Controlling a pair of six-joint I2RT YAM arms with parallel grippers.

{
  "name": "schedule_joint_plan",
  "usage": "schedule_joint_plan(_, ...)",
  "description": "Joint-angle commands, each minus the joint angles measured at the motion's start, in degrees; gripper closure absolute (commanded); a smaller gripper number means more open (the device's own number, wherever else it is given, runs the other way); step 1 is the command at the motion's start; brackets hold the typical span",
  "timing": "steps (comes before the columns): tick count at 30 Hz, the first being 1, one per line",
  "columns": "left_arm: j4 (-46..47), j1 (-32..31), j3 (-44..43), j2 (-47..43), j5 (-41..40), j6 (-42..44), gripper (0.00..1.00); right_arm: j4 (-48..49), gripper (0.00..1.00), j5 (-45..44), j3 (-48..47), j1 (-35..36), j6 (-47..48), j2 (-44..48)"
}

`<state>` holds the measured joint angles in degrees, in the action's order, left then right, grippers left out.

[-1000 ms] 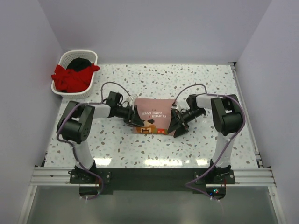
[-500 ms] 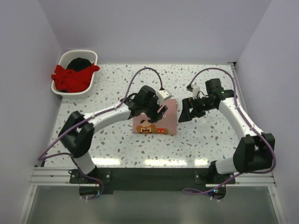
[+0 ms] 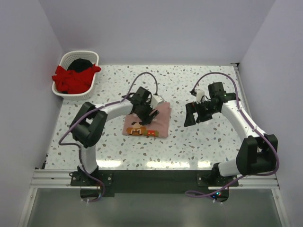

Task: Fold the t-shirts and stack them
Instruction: Neatly place the folded tshirt to the corner

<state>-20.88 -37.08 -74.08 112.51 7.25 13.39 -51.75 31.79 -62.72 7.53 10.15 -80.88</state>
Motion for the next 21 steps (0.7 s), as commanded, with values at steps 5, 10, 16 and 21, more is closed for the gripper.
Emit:
schedule_joint_plan(5, -19.63, 17.9, 19.32, -12.21, -2.14, 19.12, 0.22, -1.6, 0.01, -3.57, -6.0, -0.32, 3.47, -1.73)
schedule_joint_plan(10, -20.42, 32.22, 24.95, -16.0, -3.74, 29.83, 0.22, -2.48, 0.01, -4.63, -9.61, -0.24, 3.74, -3.14)
schedule_joint_plan(16, -19.9, 48.23, 28.73, -16.45, -5.13, 49.17, 0.22, -4.06, 0.01, -4.63, -11.37, -0.24, 3.82, -4.02)
schedule_joint_plan(21, -20.87, 57.27, 24.61, -11.7, -6.01, 57.16, 0.23, -4.33, 0.01, -5.33, -11.9, -0.24, 3.91, -3.93)
